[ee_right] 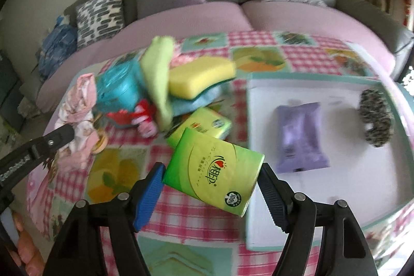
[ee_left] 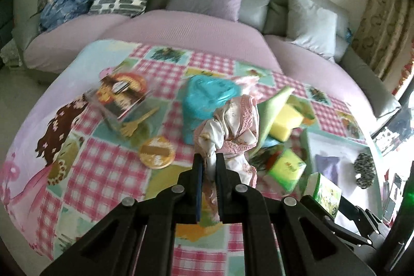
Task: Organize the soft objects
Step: 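Carry the pink cloth and tissue pack into the tray and open both tools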
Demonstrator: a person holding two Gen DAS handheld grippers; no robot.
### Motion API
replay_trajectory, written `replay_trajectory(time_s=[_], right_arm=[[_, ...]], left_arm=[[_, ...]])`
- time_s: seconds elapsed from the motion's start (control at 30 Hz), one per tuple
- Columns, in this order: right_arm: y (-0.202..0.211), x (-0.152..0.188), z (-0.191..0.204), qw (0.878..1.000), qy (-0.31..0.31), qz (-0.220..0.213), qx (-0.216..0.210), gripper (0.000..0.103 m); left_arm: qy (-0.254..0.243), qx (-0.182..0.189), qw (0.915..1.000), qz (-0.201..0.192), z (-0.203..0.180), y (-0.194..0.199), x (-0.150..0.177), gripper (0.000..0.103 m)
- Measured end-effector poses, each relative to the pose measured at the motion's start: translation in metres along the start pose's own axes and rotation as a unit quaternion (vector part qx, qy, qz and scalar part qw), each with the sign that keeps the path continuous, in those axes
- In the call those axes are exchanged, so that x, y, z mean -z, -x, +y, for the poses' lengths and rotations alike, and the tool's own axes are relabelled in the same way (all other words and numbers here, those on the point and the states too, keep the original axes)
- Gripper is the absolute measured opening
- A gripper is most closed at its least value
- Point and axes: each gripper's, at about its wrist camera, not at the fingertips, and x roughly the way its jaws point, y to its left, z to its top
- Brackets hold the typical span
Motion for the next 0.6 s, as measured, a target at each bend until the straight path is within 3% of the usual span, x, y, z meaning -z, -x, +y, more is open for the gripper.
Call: replay_trajectory(time_s=[0.27,0.6], right_arm=[[0.021,-0.011,-0.049,0.996,-0.047,-0.033,0.074,0.075],[0.035,-0.003,-0.132,0.974,-0.141,-0.028,0.176,0.075]], left_arm=[[-0.047,0.043,0.9979,0.011,-0.054,-0.01,0.002,0.009],[-0.117,0.1,0.9867,0.052,-0.134,-0.02,0.027,0.009]])
